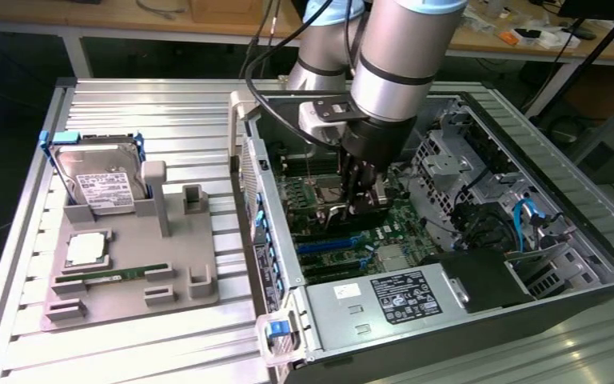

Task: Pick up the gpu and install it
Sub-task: 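Insert the gpu into the slot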

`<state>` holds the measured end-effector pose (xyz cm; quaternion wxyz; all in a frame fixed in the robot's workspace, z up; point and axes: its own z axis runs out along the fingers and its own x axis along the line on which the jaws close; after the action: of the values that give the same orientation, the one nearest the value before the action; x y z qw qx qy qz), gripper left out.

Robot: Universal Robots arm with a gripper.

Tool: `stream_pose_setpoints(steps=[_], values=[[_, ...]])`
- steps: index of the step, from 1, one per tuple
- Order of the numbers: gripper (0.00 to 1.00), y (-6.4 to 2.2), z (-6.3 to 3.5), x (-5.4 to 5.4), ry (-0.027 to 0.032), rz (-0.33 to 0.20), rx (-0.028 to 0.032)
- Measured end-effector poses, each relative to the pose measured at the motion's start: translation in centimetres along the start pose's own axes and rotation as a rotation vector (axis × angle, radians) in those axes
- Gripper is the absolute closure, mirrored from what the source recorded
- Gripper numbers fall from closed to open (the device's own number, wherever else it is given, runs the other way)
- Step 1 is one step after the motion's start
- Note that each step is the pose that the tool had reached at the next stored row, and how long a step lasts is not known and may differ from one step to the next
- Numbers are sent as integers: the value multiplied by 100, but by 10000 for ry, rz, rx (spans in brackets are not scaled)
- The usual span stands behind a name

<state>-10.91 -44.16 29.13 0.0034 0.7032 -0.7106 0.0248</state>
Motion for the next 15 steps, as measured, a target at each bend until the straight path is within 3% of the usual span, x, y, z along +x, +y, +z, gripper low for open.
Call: stream_pose_setpoints(steps=[11,15], values=[[73,-16,28,34,-1,6,0],[73,18,58,37,6,5,-1]])
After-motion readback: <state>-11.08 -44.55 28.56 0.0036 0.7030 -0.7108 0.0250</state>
